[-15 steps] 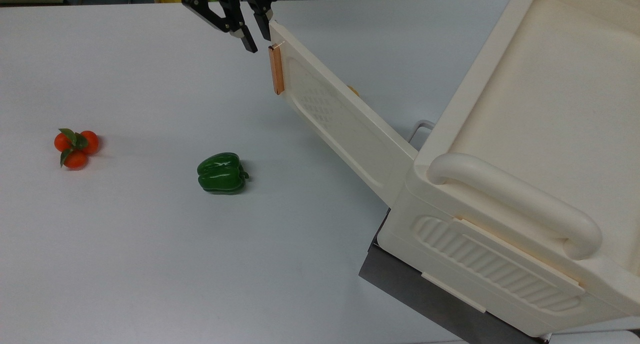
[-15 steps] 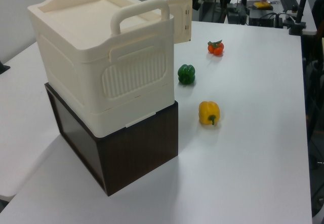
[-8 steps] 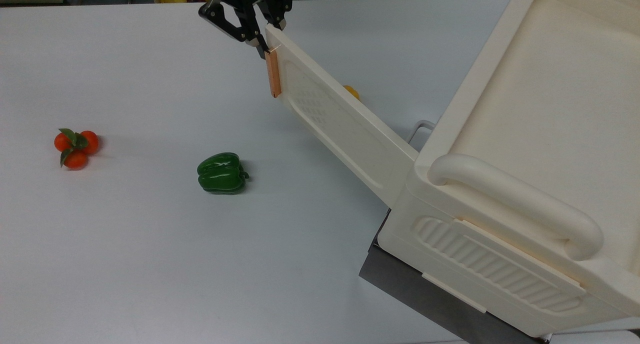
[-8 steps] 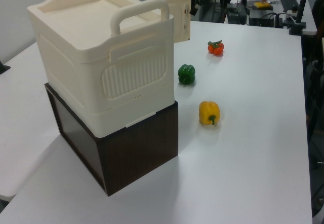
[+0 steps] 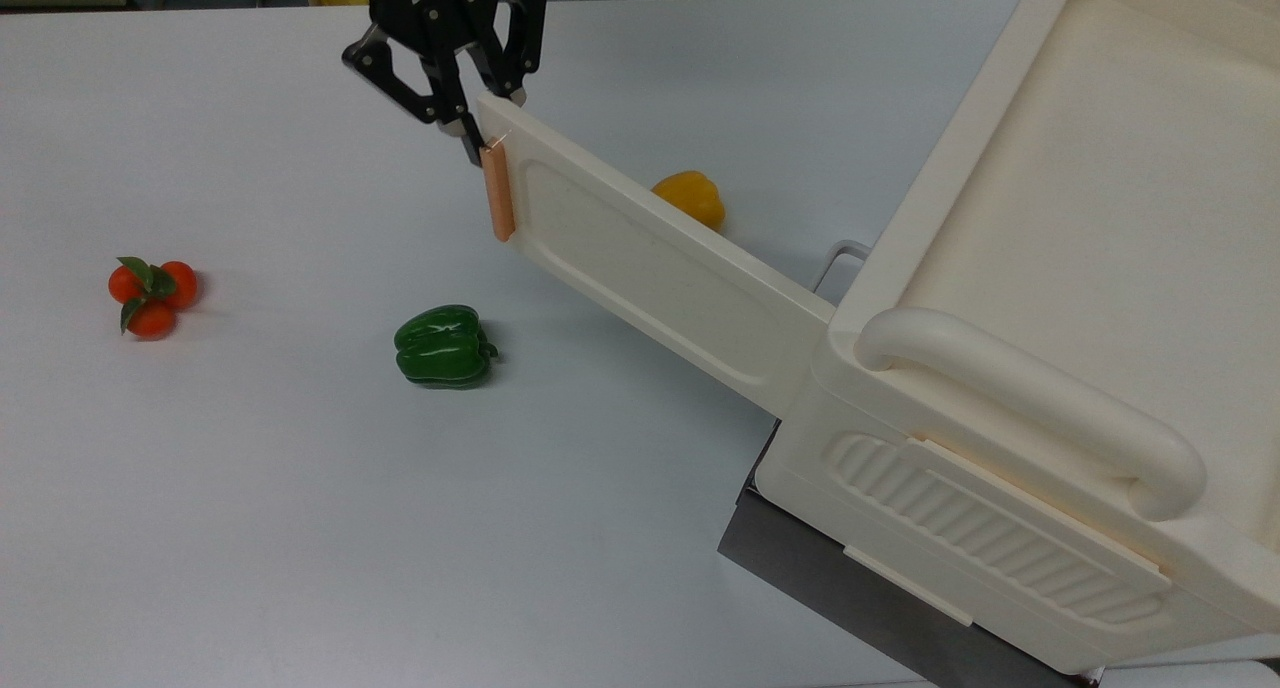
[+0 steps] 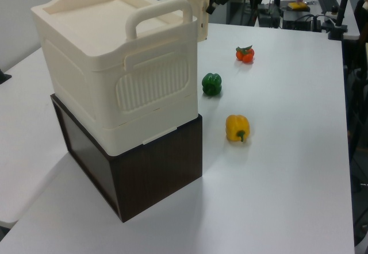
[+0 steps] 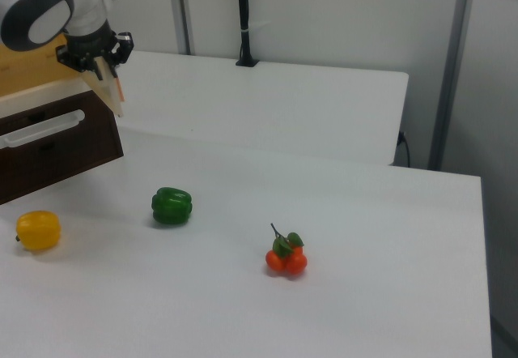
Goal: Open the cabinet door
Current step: 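Push the door further open, then release the orange handle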
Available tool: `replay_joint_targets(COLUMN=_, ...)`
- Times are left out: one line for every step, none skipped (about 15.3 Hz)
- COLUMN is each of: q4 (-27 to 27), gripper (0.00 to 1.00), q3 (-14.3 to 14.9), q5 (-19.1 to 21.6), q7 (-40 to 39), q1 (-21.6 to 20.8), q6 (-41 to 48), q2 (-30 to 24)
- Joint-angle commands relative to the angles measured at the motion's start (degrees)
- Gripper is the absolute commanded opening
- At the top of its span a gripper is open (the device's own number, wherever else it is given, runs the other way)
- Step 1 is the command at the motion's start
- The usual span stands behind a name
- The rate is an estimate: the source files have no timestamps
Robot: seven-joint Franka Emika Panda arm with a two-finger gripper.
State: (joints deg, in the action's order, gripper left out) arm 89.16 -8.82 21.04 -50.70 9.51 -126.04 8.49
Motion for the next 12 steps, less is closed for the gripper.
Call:
replay_joint_targets(q4=0.14, gripper=0.27, q3=-0.06, q5=-0.03, q7=0.69, q1=-0.28, q6=-5.35, q2=1.26)
replay_joint_targets(q4=0.14, gripper=0.27, q3=-0.06, q5=-0.03, q7=0.78, q1=0.16, q6=-6.14, q2=1.18)
replay_joint_targets(q4=0.14, gripper=0.28, q3=0.03, q5=-0.03, q7=0.87, q1=0.77, q6=-6.41, q2=1.18)
replay_joint_targets(q4=0.05, gripper=0.28, q3=0.03, q5=0.05, q7=0.87, q1=1.12, q6=-6.33, q2=1.0)
replay_joint_targets(q4=0.14, gripper=0.29, q3=0.12, q5=0.05, q7=0.96, q1=1.56, q6=-5.81, q2=0.48)
replay_joint_targets(q4=0.31, gripper=0.31, q3=0.21, q5=0.14, q7=0.96, q1=2.18, q6=-5.28, q2=-0.22)
replay_joint_targets(q4=0.4, gripper=0.34, q3=0.82, q5=0.14, q7=0.87, q1=2.53, q6=-4.32, q2=-1.1)
replay_joint_targets(q4=0.49, gripper=0.39, q3=1.87, q5=0.05, q7=0.87, q1=2.45, q6=-1.26, q2=-1.63)
replay_joint_targets(q4=0.23, gripper=0.44, q3=3.18, q5=-0.03, q7=0.43, q1=2.36, q6=2.95, q2=-2.42)
replay_joint_targets(q4=0.31, gripper=0.58, q3=4.24, q5=-0.03, q7=0.52, q1=2.1, q6=7.17, q2=-3.65)
replay_joint_targets(q4=0.4, gripper=0.79, q3=5.12, q5=-0.12, q7=0.6, q1=2.01, q6=10.69, q2=-4.88)
replay_joint_targets(q4=0.4, gripper=1.0, q3=5.74, q5=-0.12, q7=0.6, q1=1.92, q6=13.59, q2=-5.76)
